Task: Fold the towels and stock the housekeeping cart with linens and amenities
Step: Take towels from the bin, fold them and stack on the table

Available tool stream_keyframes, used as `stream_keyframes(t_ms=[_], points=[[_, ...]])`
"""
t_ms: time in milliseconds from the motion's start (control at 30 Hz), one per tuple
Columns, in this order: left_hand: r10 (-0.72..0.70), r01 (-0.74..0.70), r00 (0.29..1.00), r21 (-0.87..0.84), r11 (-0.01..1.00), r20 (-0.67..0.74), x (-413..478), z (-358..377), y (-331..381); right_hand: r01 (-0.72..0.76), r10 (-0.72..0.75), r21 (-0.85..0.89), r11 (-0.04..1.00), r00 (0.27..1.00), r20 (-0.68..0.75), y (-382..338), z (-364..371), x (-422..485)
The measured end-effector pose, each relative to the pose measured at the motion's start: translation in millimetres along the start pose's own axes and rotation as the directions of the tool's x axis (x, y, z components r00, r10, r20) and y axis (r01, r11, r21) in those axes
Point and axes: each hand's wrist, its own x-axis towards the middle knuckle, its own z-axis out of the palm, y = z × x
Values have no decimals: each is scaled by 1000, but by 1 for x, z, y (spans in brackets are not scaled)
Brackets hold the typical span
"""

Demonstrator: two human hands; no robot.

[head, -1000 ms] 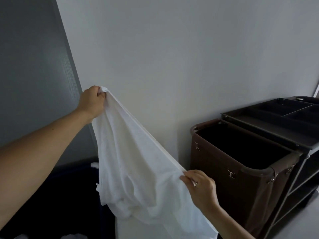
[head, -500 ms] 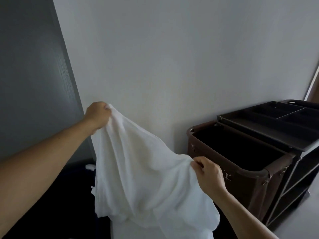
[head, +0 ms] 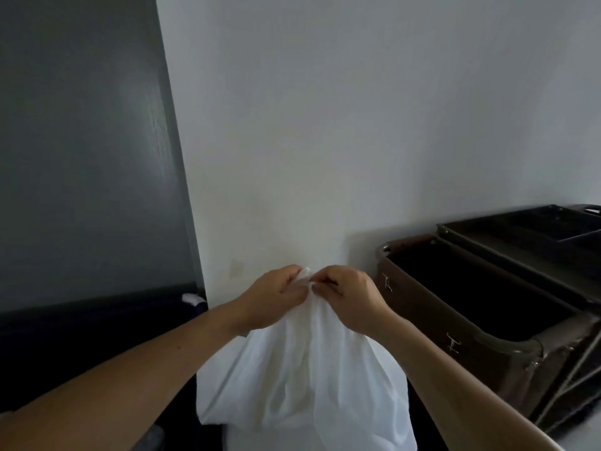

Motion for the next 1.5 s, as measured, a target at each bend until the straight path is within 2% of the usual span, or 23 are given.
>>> stream_keyframes(t_ms=[67, 133, 300, 433, 500, 633, 700, 833, 967, 1067, 1200, 1233, 1267, 1367, 1500], points=[[22, -24, 999, 51, 998, 49, -2, 0, -6, 18, -18, -17, 1000, 1000, 23, -2, 6, 2], [50, -55, 998, 127, 990, 37, -3, 1, -11, -2, 2, 4, 1000, 1000, 28, -2, 10, 2], [89, -76, 991, 130, 989, -96, -1, 2, -17, -110, 110, -66, 992, 994, -4, 8, 15, -4], [103, -60, 965, 179, 982, -241, 10, -10, -13, -289, 301, -159, 944, 952, 59, 23, 13, -9], [90, -32, 947, 190, 981, -308, 19, -22, -13, -373, 384, -134, 918, 921, 65, 31, 8, -10], [130, -42, 924, 242, 969, -360, 34, -36, -7, -474, 480, 74, 877, 872, -93, 39, -2, -16], [179, -80, 915, 272, 959, -362, 38, -33, 1, -480, 489, 96, 872, 865, -112, 37, -4, -17], [230, -108, 881, 297, 949, -413, 49, -35, 16, -532, 517, -21, 847, 831, -206, 48, -11, -23], [266, -117, 884, 368, 922, -384, 53, -30, 20, -596, 558, -149, 789, 796, -234, 63, -12, -32], [212, -31, 878, 391, 920, -428, 60, -34, 11, -659, 637, -190, 727, 752, -171, 85, -9, -42], [22, 185, 877, 381, 906, -480, 56, -53, -20, -687, 712, -242, 685, 702, 23, 116, -25, -62], [-5, 210, 878, 375, 903, -479, 53, -54, -26, -657, 698, -291, 696, 713, 62, 120, -29, -65], [-10, 208, 884, 372, 905, -468, 50, -53, -29, -651, 680, -229, 724, 730, 74, 122, -31, -68], [64, 87, 918, 357, 930, -390, 47, -37, -19, -530, 528, 23, 848, 847, 54, 112, -20, -67], [199, -66, 903, 334, 940, -381, 53, -16, 11, -362, 346, 198, 911, 931, 114, 81, 11, -50]])
